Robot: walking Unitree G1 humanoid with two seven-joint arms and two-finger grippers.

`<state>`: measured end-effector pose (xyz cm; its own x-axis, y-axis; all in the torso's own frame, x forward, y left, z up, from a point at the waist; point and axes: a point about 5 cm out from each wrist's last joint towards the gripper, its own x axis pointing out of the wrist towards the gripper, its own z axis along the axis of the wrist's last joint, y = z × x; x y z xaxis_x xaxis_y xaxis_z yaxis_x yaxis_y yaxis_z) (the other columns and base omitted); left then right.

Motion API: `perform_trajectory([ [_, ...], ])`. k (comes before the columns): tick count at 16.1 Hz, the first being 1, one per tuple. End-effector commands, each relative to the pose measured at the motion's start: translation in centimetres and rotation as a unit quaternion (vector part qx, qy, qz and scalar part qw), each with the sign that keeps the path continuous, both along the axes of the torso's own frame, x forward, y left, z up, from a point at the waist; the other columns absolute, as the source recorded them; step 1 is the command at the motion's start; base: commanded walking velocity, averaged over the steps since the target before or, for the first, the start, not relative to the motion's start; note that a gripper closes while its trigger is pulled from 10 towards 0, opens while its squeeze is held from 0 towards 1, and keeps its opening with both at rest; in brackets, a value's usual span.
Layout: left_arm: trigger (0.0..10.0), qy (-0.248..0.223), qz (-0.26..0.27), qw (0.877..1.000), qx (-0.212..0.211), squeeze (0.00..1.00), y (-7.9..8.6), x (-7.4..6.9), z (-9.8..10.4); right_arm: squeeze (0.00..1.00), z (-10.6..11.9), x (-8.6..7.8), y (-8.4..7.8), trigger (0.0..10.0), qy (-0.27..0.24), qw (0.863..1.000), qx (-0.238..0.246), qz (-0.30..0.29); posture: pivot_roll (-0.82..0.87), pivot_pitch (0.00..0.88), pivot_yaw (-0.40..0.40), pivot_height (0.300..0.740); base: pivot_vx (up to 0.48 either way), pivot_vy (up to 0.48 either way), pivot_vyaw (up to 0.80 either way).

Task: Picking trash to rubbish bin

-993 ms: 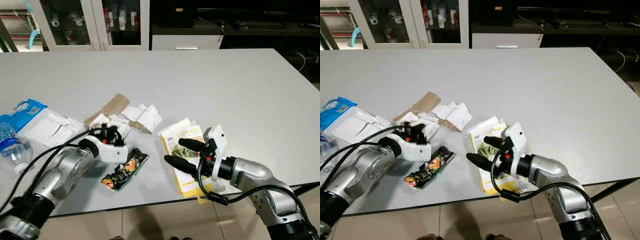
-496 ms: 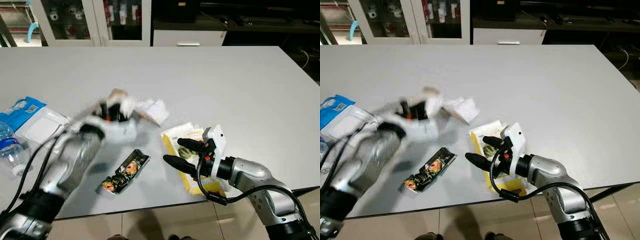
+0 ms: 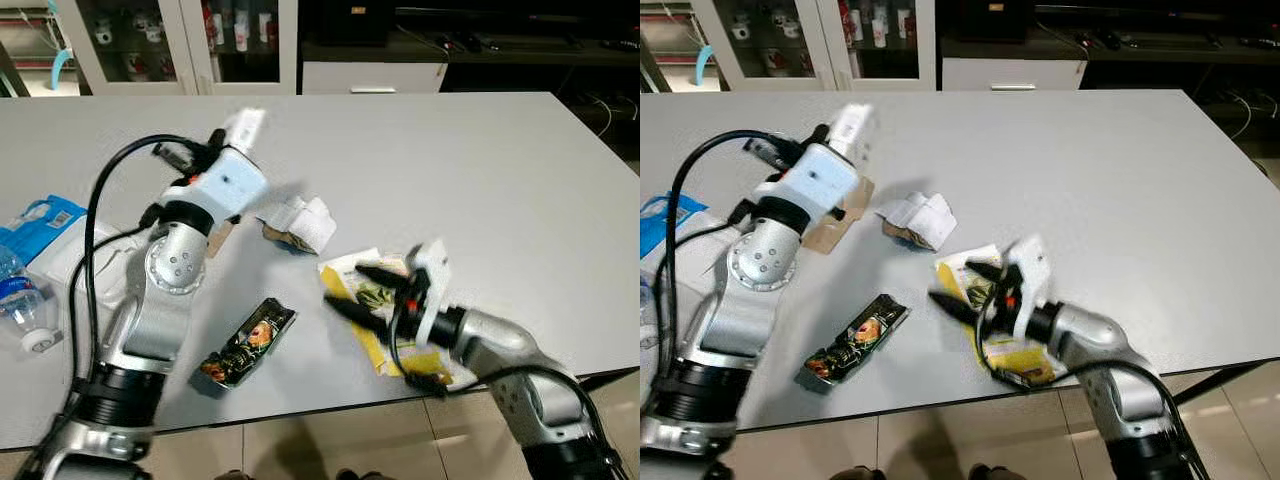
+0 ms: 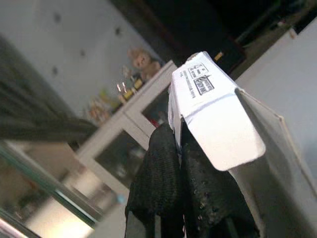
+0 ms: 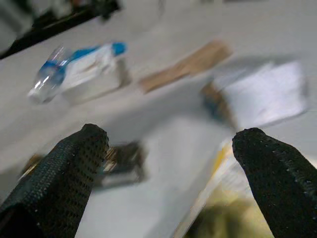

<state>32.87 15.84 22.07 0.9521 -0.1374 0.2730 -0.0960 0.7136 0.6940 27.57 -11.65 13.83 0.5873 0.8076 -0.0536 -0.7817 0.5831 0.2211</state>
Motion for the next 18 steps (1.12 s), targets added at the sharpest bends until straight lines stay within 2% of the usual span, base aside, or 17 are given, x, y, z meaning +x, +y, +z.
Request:
perform_trajectory([
  [1, 10.0, 0.007, 0.014, 0.999, -0.037, 0.00, 0.4, -0.2, -0.5, 0.00, 0.6, 0.5, -0.7, 10.0, -0.017, 0.999, 0.005, -0.029, 0.00, 0.077, -0.048, 0.740, 0.000, 0.000, 0.00],
  [2, 10.0, 0.021, 0.019, 0.996, -0.084, 0.00, 0.2, -0.3, -1.6, 0.00, 1.5, 1.4, -0.9, 10.0, -0.045, 0.996, 0.011, -0.076, 0.00, 0.074, -0.048, 0.740, 0.000, 0.000, 0.00],
  [3, 10.0, 0.029, 0.018, 0.994, -0.099, 0.00, 0.2, -0.3, -1.9, 0.00, 1.9, 1.9, -1.1, 10.0, -0.058, 0.993, 0.011, -0.102, 0.00, 0.069, -0.048, 0.740, 0.000, 0.000, 0.00],
  [5, 10.0, 0.032, 0.034, 0.991, -0.125, 0.00, 0.4, -0.4, -3.1, 0.00, 3.0, 3.3, -2.0, 10.0, -0.087, 0.977, 0.030, -0.190, 0.00, 0.061, -0.046, 0.740, 0.000, 0.000, 0.00],
  [6, 10.0, 0.030, 0.037, 0.990, -0.132, 0.00, 0.3, -0.5, -3.3, 0.00, 3.3, 3.6, -2.1, 10.0, -0.091, 0.973, 0.037, -0.207, 0.00, 0.057, -0.046, 0.740, 0.000, 0.000, 0.00],
  [7, 10.0, 0.027, 0.041, 0.986, -0.162, 0.00, -0.3, -0.9, -3.7, 0.00, 4.0, 3.9, -2.1, 10.0, -0.113, 0.964, 0.047, -0.236, 0.00, 0.049, -0.047, 0.740, 0.000, 0.000, 0.00],
  [9, 10.0, 0.029, 0.044, 0.982, -0.183, 0.00, -0.5, -0.9, -3.9, 0.00, 4.3, 4.1, -1.9, 10.0, -0.127, 0.956, 0.042, -0.263, 0.00, 0.040, -0.048, 0.740, 0.000, 0.000, 0.00],
  [12, 10.0, 0.015, 0.028, 0.980, -0.195, 0.00, -1.0, -0.9, -3.8, 0.00, 4.6, 4.5, -1.4, 10.0, -0.143, 0.940, 0.054, -0.305, 0.00, 0.024, -0.047, 0.740, 0.000, 0.000, 0.00],
  [16, 10.0, 0.016, 0.023, 0.978, -0.207, 0.00, -2.0, -0.6, -3.9, 0.00, 4.8, 4.8, -0.6, 10.0, -0.150, 0.934, 0.059, -0.320, 0.00, 0.011, -0.050, 0.740, 0.000, 0.000, 0.00],
  [18, 10.0, 0.010, 0.027, 0.981, -0.193, 0.00, -2.5, -0.6, -4.0, 0.00, 4.8, 5.1, -0.8, 10.0, -0.150, 0.927, 0.056, -0.340, 0.00, 0.007, -0.052, 0.740, -0.142, 0.000, 0.00],
])
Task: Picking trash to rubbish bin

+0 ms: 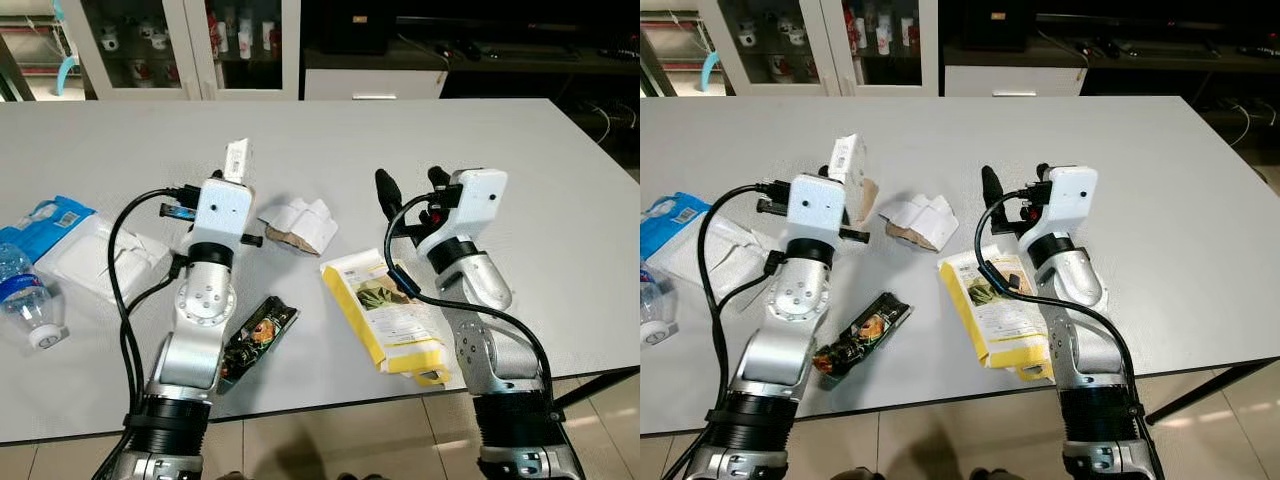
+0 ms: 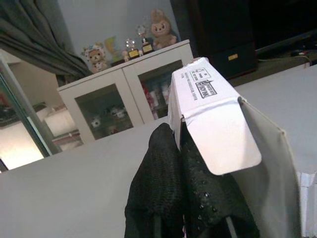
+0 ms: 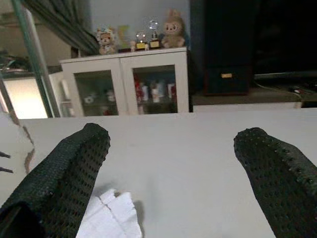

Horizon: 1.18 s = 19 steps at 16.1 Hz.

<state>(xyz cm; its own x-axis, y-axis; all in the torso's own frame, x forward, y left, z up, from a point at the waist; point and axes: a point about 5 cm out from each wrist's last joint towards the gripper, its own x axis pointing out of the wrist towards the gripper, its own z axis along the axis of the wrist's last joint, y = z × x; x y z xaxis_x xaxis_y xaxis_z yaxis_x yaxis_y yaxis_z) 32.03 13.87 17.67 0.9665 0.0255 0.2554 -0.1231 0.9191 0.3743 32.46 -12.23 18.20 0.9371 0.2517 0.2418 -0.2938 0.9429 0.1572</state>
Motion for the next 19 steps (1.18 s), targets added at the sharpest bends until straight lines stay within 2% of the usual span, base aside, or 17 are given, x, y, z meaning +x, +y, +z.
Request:
perform_trajectory([
  [1, 10.0, -0.012, -0.004, 1.000, 0.003, 0.00, -0.6, 0.2, 0.4, 0.00, 0.3, 0.2, -0.3, 10.0, -0.008, 1.000, -0.003, -0.010, 0.00, 0.005, -0.052, 0.740, -0.300, 0.000, 0.00],
  [19, 10.0, -0.017, 0.004, 1.000, 0.001, 0.00, -0.6, 0.3, 0.6, 0.00, -1.0, -0.1, -0.7, 10.0, 0.012, 1.000, 0.003, -0.012, -0.01, 0.032, -0.050, 0.740, -0.281, 0.000, 0.00],
])
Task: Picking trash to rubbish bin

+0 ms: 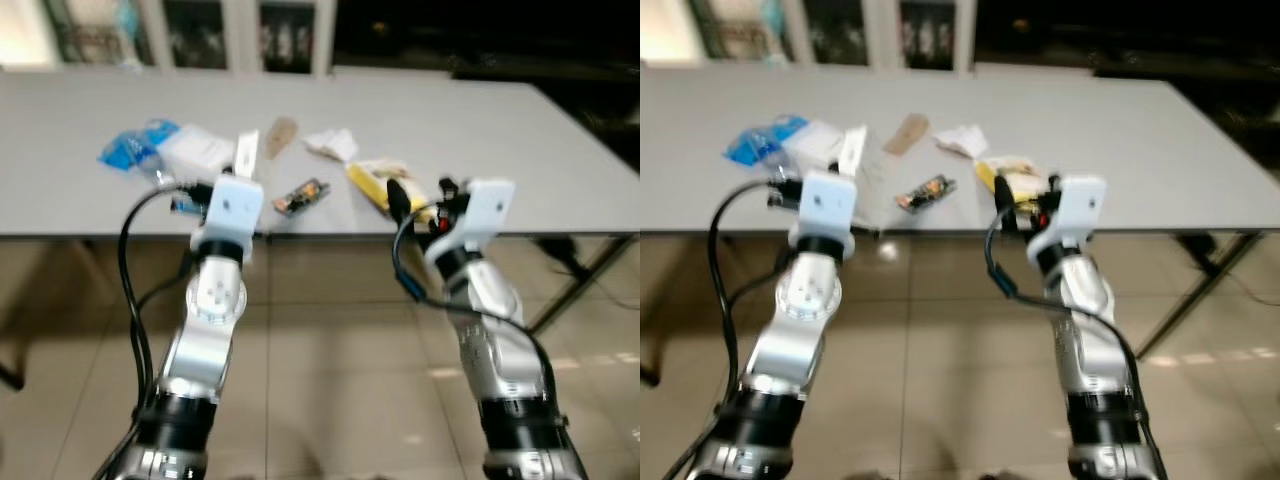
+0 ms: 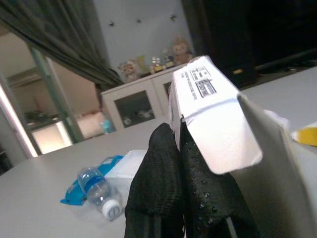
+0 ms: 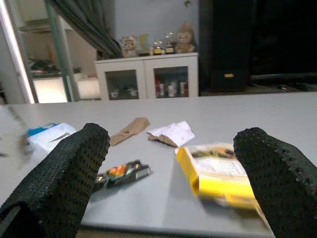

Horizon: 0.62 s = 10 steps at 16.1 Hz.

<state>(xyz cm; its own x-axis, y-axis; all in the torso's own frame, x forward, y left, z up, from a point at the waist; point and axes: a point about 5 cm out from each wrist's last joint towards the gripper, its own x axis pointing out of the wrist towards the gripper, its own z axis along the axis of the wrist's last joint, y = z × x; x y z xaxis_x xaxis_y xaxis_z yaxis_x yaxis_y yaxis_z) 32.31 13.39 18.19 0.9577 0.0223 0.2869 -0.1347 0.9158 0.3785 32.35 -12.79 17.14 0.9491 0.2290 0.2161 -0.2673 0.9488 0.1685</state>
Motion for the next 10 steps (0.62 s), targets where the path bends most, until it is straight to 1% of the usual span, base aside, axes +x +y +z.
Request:
perform_trajectory([
  [1, 10.0, -0.001, 0.005, 1.000, -0.005, 0.00, -0.1, 0.0, 0.1, 0.00, 0.0, 0.0, -0.2, 10.0, 0.000, 1.000, -0.001, -0.001, -0.01, 0.031, -0.051, 0.740, -0.266, 0.000, 0.00],
  [8, 10.0, 0.004, 0.005, 1.000, -0.007, 0.00, -0.1, 0.1, -0.1, 0.00, -0.6, -0.1, -0.6, 10.0, 0.010, 1.000, -0.006, -0.004, -0.01, 0.040, -0.051, 0.740, -0.253, 0.000, 0.00],
  [9, 10.0, 0.005, 0.006, 1.000, -0.008, 0.00, 0.0, 0.1, -0.1, 0.00, -0.8, -0.1, -0.8, 10.0, 0.015, 1.000, -0.007, -0.008, -0.01, 0.042, -0.051, 0.740, 0.000, 0.000, 0.00],
  [10, 10.0, 0.011, 0.007, 1.000, -0.017, 0.00, 0.2, 0.2, -0.4, 0.00, -1.1, -0.1, -0.9, 10.0, 0.019, 1.000, -0.009, -0.008, -0.01, 0.045, -0.051, 0.740, 0.000, 0.000, 0.00],
])
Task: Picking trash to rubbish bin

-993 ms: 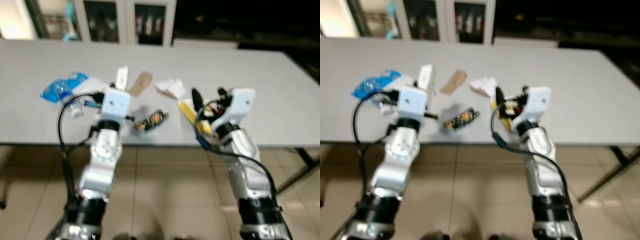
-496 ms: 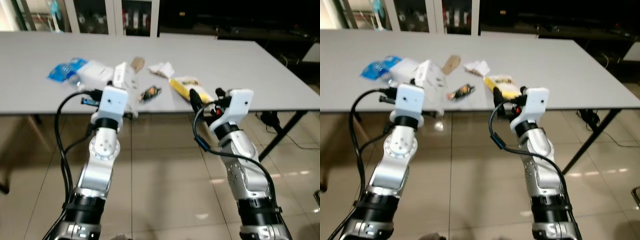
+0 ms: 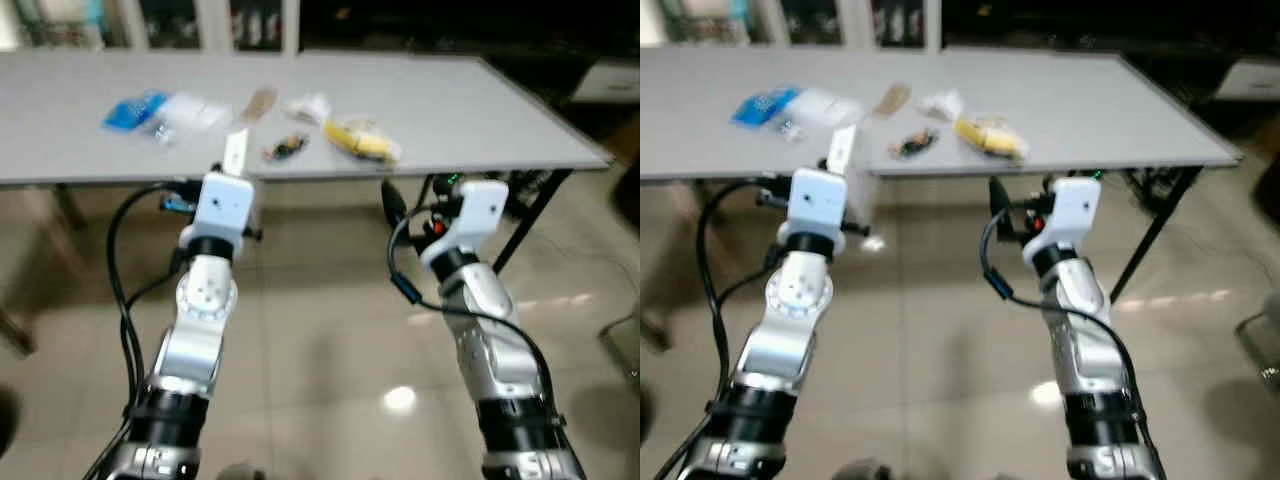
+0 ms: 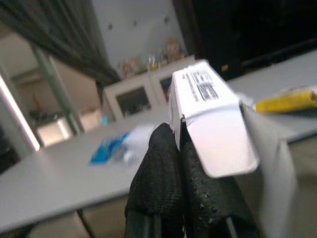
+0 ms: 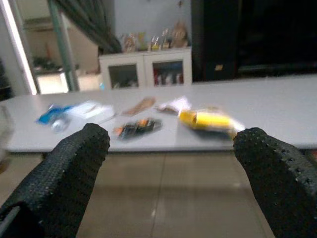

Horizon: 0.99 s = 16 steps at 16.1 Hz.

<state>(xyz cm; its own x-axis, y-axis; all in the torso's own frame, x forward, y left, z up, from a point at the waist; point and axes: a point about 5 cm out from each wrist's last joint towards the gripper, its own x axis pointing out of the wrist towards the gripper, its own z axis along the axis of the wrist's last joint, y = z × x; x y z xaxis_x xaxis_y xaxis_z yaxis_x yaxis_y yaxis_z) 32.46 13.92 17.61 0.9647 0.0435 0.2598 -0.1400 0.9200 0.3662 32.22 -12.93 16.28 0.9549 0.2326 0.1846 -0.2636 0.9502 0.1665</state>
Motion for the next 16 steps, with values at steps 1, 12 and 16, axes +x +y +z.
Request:
perform_trajectory([
  [1, 10.0, 0.002, -0.002, 1.000, -0.018, 0.00, -0.3, 0.1, 0.0, 0.00, -0.4, 0.0, -0.8, 10.0, 0.006, 1.000, -0.005, -0.009, -0.01, 0.045, -0.051, 0.740, 0.000, 0.000, 0.00],
  [12, 10.0, 0.364, 0.036, 0.923, -0.121, 0.00, 6.9, -4.6, -17.8, 0.00, -16.5, -4.6, -5.8, 10.0, 0.319, 0.942, -0.081, -0.071, -0.02, 0.045, -0.061, 0.740, 0.000, 0.000, 0.00],
  [16, 10.0, 0.448, 0.085, 0.884, -0.109, 0.00, 8.5, -9.0, -21.9, 0.00, -21.3, -8.7, -5.1, 10.0, 0.432, 0.895, -0.090, -0.059, -0.01, 0.052, -0.070, 0.740, 0.168, 0.000, 0.00],
])
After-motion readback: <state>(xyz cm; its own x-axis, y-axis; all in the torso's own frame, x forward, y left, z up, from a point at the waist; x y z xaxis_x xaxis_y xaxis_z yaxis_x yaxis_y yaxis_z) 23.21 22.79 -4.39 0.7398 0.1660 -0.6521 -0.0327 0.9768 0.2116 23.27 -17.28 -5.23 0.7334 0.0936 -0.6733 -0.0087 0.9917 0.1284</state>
